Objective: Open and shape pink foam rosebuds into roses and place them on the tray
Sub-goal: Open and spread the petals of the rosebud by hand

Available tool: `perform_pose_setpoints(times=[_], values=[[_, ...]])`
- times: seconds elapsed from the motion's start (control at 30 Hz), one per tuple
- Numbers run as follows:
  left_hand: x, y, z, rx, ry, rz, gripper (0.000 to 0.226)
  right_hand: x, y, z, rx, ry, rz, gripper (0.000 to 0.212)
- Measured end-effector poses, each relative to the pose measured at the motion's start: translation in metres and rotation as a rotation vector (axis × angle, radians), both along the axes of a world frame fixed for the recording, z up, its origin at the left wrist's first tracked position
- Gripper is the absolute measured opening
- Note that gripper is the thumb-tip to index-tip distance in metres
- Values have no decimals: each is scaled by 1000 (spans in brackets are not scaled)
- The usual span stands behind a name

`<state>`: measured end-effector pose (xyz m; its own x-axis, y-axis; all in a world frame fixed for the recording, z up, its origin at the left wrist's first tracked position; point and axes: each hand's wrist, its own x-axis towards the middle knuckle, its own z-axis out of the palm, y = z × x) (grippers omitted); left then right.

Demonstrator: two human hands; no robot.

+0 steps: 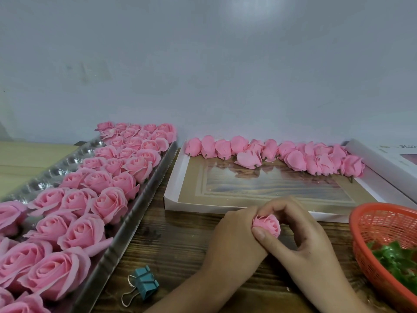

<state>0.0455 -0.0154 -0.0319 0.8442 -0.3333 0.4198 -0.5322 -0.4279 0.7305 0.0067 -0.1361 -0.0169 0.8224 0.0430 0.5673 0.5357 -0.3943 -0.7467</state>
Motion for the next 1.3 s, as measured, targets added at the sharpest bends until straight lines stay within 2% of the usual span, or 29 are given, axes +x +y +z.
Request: perform_pose_setpoints(times=[0.13, 0.4, 0.57, 0.67, 0.77, 0.9, 1.0, 1.2, 1.3], values=[[0, 0, 1, 0, -1, -2, 15, 2, -1, 1, -38, -53, 35, 7], [-2, 3, 10, -154, 183, -200, 21, 1, -2, 3, -12, -31, 52, 9], [-2, 1, 7, -9, 48, -35, 24, 0, -1, 0, 22, -2, 13, 15], [-2, 2, 3, 20, 19, 40, 19, 0, -1, -2, 34, 41, 8, 23], [-2, 2, 2, 26, 8, 55, 17, 1, -1, -2, -3, 17, 27, 21], [0, 1, 4, -12, 48, 27, 22, 2, -2, 0, -41, -34, 41, 11], [0, 2, 6, -45, 86, -48, 29, 3, -3, 1, -39, -40, 47, 14], [-2, 4, 10, -153, 175, -193, 24, 3, -5, 2, -9, -36, 72, 11], [-2, 3, 9, -113, 130, -155, 24, 2, -3, 2, 17, -27, 71, 8]])
